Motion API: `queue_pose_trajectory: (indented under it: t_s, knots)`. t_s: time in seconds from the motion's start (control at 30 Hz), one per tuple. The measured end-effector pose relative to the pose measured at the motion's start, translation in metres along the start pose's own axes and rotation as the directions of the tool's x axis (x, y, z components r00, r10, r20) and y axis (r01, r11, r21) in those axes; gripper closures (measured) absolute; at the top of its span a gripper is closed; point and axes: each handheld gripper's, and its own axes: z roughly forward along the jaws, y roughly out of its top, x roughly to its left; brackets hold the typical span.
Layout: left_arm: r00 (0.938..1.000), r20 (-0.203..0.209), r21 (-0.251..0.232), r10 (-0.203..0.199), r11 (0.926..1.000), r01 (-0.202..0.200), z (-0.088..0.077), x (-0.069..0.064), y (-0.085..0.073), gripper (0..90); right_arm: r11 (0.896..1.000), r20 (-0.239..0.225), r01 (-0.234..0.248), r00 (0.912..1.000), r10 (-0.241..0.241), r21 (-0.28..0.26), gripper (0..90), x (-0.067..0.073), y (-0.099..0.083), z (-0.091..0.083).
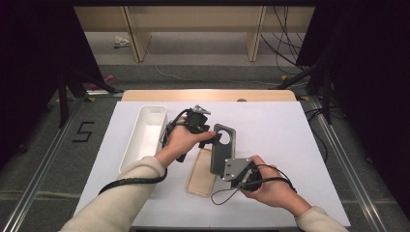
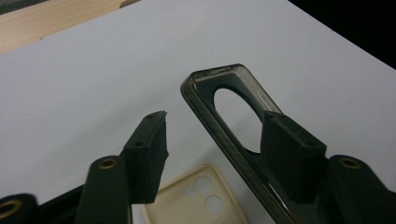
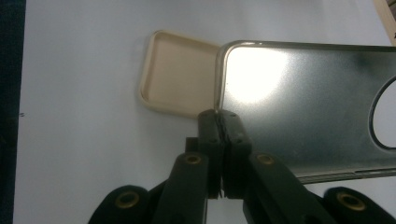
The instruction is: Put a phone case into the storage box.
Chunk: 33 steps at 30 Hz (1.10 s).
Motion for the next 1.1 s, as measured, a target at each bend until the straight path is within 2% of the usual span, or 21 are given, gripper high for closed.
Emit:
queue_pose_trajectory:
  t_s: [0.03, 0.13, 0.3, 0.33, 0.37, 0.4, 0.43, 0.5, 0.63, 0.7, 0.77, 0.87, 0.9, 0.93, 0.97, 1.0, 1.03, 1.1]
  knots:
    - [1.0, 0.0, 0.0, 0.0, 1.0, 0.0, 0.0, 0.0, 0.0, 42.7, 1.0, 0.0, 0.0, 1.0, 0.0, 0.0, 88.9, 0.0, 0.0, 0.0]
    - [0.9989, 0.029, 0.018, -0.037, 0.9992, 0.037, 0.003, 0.002, 0.0, 47.3, 1.0, 0.012, 0.008, 0.9999, -0.008, 0.001, 88.9, -0.001, 0.0, 0.0]
    - [0.9966, 0.038, 0.021, -0.074, 0.9971, 0.073, 0.004, 0.003, -0.001, 55.4, 1.0, 0.001, 0.005, 1.0, -0.005, 0.012, 88.9, 0.0, 0.001, 0.0]
    - [0.9954, 0.043, 0.022, -0.085, 0.9962, 0.085, 0.004, 0.004, -0.001, 61.7, 1.0, 0.0, 0.005, 1.0, -0.005, 0.015, 88.9, 0.0, 0.001, 0.0]
    - [0.995, 0.046, 0.023, -0.089, 0.9959, 0.088, 0.005, 0.004, -0.001, 61.7, 1.0, 0.0, 0.005, 1.0, -0.005, 0.015, 88.9, 0.0, 0.001, 0.0]
    - [0.9913, 0.058, 0.012, -0.118, 0.993, 0.118, 0.005, 0.004, -0.001, 64.6, 1.0, -0.001, 0.008, 1.0, -0.007, 0.017, 88.9, 0.0, 0.001, 0.0]
    - [0.9913, 0.058, 0.012, -0.118, 0.993, 0.118, 0.005, 0.004, -0.001, 65.9, 1.0, -0.001, 0.008, 1.0, -0.008, 0.022, 88.9, 0.001, 0.001, 0.001]
    - [0.9859, 0.077, -0.003, -0.149, 0.9888, 0.149, 0.004, 0.004, -0.001, 68.8, 0.999, 0.008, 0.022, 0.9997, -0.022, 0.033, 88.9, 0.001, 0.001, 0.003]
    - [0.9821, 0.095, -0.054, -0.163, 0.9842, 0.168, 0.002, -0.003, 0.001, 73.2, 0.999, 0.005, 0.027, 0.9996, -0.027, 0.047, 89.0, 0.0, -0.001, 0.006]
    - [0.9834, 0.105, -0.08, -0.149, 0.9843, 0.157, 0.0, -0.009, 0.003, 74.9, 0.998, 0.009, 0.02, 0.9998, -0.021, 0.055, 89.1, 0.0, -0.001, 0.008]
    - [0.9832, 0.11, -0.086, -0.146, 0.9841, 0.156, -0.001, -0.011, 0.004, 76.6, 0.998, 0.006, 0.014, 0.9999, -0.015, 0.064, 89.1, 0.0, -0.002, 0.009]
    - [0.9832, 0.126, -0.104, -0.132, 0.9839, 0.145, -0.002, -0.017, 0.005, 79.6, 0.997, 0.009, 0.028, 0.9995, -0.029, 0.07, 89.0, -0.001, -0.002, 0.011]
    - [0.9779, 0.155, -0.125, -0.141, 0.9791, 0.161, -0.003, -0.021, 0.006, 80.7, 0.997, 0.015, 0.029, 0.9994, -0.03, 0.073, 88.9, -0.001, -0.002, 0.014]
    - [0.9779, 0.155, -0.125, -0.141, 0.9791, 0.161, -0.003, -0.021, 0.006, 81.3, 0.997, 0.015, 0.029, 0.9994, -0.03, 0.073, 88.9, -0.001, -0.002, 0.014]
    - [0.9783, 0.159, -0.142, -0.133, 0.9775, 0.156, -0.004, -0.024, 0.006, 81.3, 0.997, 0.017, 0.03, 0.9994, -0.031, 0.075, 88.8, -0.001, -0.002, 0.014]
    - [0.9818, 0.156, -0.171, -0.108, 0.9761, 0.134, -0.006, -0.028, 0.006, 81.6, 0.997, 0.024, 0.024, 0.9994, -0.025, 0.076, 88.6, -0.002, -0.002, 0.014]
    - [0.9818, 0.156, -0.171, -0.108, 0.9761, 0.134, -0.006, -0.028, 0.006, 81.7, 0.997, 0.024, 0.024, 0.9994, -0.025, 0.076, 88.6, -0.002, -0.002, 0.014]
    - [0.986, 0.149, -0.211, -0.075, 0.9718, 0.106, -0.009, -0.031, 0.006, 81.7, 0.998, 0.04, 0.011, 0.9991, -0.013, 0.068, 87.9, -0.005, -0.005, 0.013]
